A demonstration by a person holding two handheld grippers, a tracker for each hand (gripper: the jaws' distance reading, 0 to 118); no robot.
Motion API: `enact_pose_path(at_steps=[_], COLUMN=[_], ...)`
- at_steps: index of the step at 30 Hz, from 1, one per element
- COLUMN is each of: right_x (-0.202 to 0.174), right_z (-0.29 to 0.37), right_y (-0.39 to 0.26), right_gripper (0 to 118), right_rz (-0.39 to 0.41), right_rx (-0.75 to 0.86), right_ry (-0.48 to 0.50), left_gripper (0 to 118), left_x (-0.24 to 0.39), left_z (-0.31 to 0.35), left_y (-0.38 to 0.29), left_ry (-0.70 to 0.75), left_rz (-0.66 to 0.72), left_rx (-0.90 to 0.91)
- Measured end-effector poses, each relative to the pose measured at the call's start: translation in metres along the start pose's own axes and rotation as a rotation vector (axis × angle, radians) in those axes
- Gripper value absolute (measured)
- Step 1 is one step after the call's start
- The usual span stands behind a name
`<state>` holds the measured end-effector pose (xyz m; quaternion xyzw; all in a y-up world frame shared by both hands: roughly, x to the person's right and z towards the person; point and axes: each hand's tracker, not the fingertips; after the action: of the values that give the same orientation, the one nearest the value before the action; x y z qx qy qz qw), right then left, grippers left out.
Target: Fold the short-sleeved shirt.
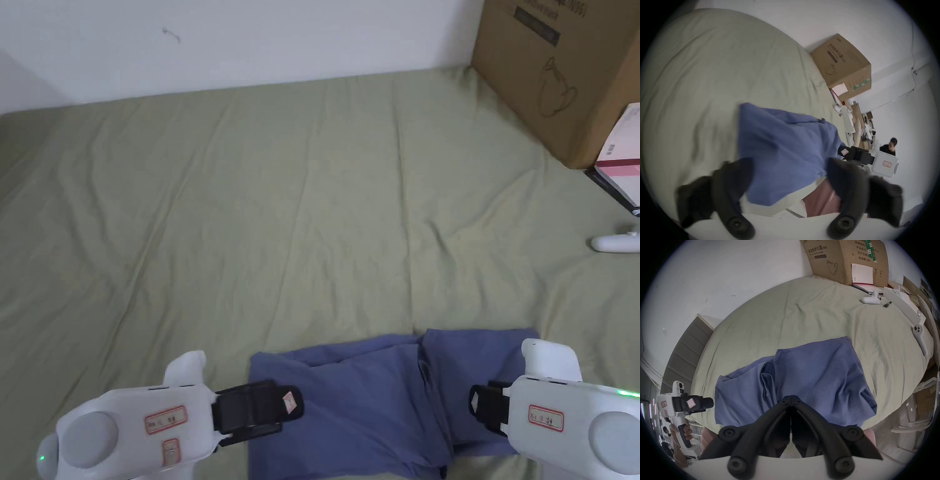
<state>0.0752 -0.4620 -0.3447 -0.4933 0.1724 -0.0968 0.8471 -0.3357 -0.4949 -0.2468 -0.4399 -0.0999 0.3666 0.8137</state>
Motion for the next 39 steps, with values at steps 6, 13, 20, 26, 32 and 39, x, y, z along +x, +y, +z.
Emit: enact_pose_path(at_steps=[6,13,20,26,32,39], right_x=[-0.014,-0.025,-0.036,-0.039,-0.042,-0.050], right_z=[-0.004,-0.006,-0.005,-0.003,-0.014,-0.021], right_y=[0.000,0.001,0.002,0.004,-0.002,-0.006], right_gripper=[0,0,0,0,0,0], right_rz=[0.025,0.045,0.088,0.088,0.088,0.092], right_rx=[-0.019,-0.033,-0.051,-0.047,-0.075,-0.099], right_ry=[0.009,0.006,-0.008,-0.011,-0.015,-0.001], left_gripper=[110,9,9,9,9,9], left_x=[-0.050,-0.070,-0.079,-0.138,-0.171,-0.112], left_z=[-0.029,-0.048,-0.027,0.062,0.163,0.179], left_y=[-0.009,-0.010,-0.003,0.017,0.019,0.019], left_ry=[-0.133,-0.193,-0.229,-0.094,0.127,0.192], left_rz=[0.247,0.354,0.270,0.225,0.284,0.211], left_rx=[-0.029,-0.038,-0.053,0.011,0.122,0.139])
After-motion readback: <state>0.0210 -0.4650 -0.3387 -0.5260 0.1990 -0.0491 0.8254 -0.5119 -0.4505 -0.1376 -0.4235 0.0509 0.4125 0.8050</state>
